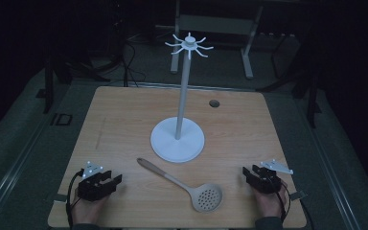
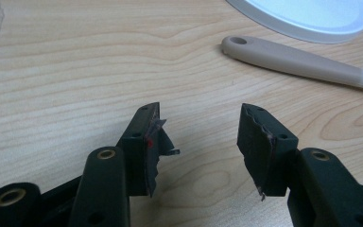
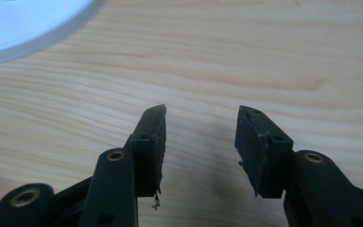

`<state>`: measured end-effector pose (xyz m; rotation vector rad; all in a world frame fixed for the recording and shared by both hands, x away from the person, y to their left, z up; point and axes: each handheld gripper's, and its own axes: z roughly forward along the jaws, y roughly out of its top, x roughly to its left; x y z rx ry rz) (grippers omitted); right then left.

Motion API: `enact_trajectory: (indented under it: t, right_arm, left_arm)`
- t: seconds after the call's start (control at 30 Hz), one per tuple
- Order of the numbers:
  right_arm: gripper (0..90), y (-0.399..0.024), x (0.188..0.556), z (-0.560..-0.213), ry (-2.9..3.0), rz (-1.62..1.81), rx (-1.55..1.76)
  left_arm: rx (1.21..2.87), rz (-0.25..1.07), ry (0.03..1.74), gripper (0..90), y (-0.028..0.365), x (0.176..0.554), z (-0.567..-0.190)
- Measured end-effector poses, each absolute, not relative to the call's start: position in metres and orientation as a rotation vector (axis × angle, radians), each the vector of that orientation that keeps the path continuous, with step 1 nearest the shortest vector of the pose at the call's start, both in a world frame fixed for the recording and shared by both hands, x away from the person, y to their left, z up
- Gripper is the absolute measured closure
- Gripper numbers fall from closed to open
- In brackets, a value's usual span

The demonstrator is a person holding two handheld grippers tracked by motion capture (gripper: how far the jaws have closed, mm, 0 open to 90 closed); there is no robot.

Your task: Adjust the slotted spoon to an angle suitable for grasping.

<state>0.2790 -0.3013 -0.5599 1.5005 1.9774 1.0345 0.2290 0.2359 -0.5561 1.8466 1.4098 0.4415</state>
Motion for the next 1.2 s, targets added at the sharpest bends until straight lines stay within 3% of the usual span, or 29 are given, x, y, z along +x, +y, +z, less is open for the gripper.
enact_trajectory:
  t: [0.6, 1.2]
  right_arm:
    - [67.9, -0.268, 0.258, -0.518, 2.088, 1.093, 1.229]
    - [69.5, -0.218, 0.258, -0.489, 2.234, 1.078, 1.032]
  left_arm:
    - [1.828, 0.462, 1.422, 49.5, 0.237, 0.226, -0.556]
    - [1.843, 0.465, 1.413, 49.5, 0.236, 0.227, -0.556]
